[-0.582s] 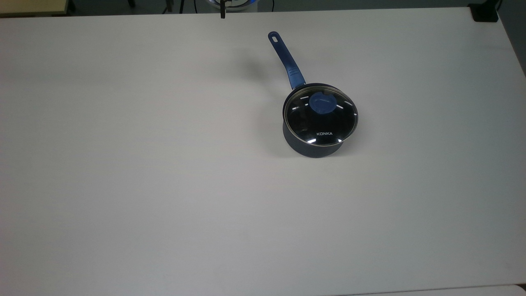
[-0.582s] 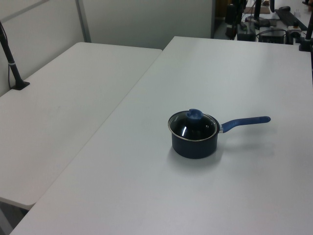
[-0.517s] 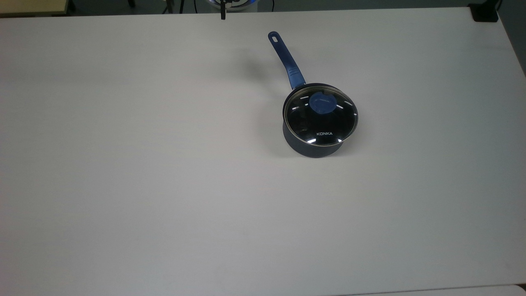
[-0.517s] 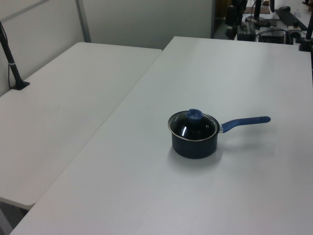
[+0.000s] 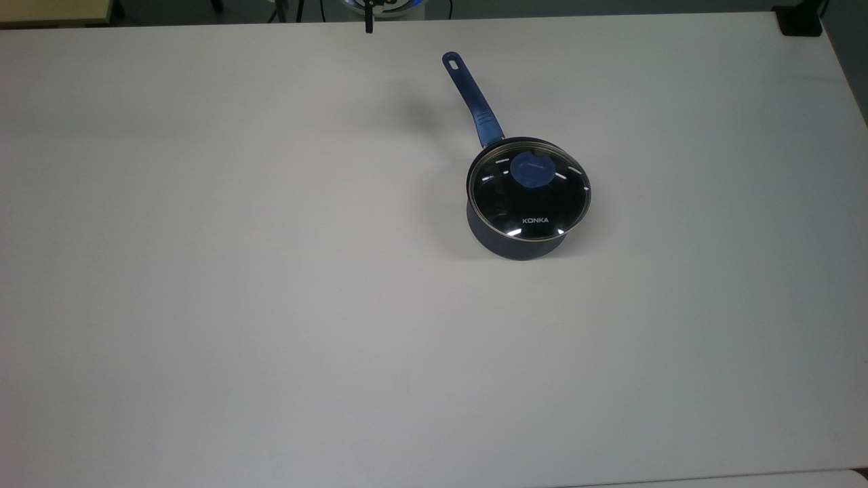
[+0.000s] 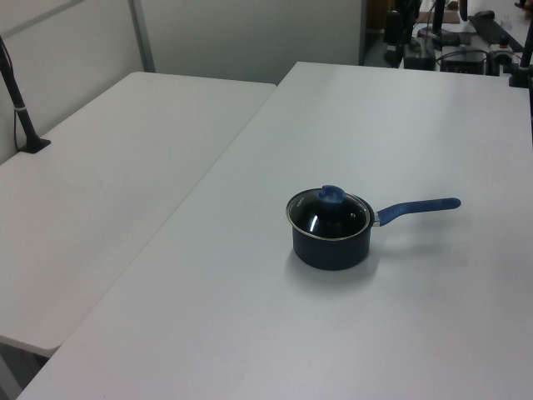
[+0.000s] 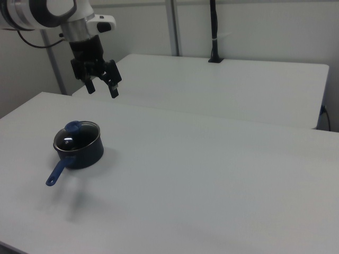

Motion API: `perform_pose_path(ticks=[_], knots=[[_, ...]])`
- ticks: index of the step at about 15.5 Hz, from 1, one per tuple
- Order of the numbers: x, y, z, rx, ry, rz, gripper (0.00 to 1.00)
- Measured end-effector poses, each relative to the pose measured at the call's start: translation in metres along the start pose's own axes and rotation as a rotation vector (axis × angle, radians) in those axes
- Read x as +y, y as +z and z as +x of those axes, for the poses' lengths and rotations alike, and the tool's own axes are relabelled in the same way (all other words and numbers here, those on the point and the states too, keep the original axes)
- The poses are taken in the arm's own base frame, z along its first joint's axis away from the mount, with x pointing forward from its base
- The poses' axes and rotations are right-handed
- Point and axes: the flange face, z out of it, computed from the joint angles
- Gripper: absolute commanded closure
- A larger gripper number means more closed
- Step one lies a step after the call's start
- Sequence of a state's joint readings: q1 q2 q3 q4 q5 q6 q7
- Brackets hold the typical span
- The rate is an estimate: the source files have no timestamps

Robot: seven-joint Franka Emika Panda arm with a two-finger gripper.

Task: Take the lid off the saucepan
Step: 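Move the gripper down over the saucepan and grasp the blue lid knob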

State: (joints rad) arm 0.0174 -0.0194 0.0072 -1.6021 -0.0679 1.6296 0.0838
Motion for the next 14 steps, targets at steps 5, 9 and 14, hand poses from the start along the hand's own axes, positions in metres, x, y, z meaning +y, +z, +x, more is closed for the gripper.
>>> perform_pose_path(ticks=[5, 9, 14], knots=[[-0.002, 0.004, 0.000, -0.008, -0.013, 0.000, 0.00], [-0.037, 0.020, 0.001, -0.039, -0.080, -0.001, 0.00], [-0.126, 0.052, 0.010, -0.008, 0.000, 0.014, 0.00]])
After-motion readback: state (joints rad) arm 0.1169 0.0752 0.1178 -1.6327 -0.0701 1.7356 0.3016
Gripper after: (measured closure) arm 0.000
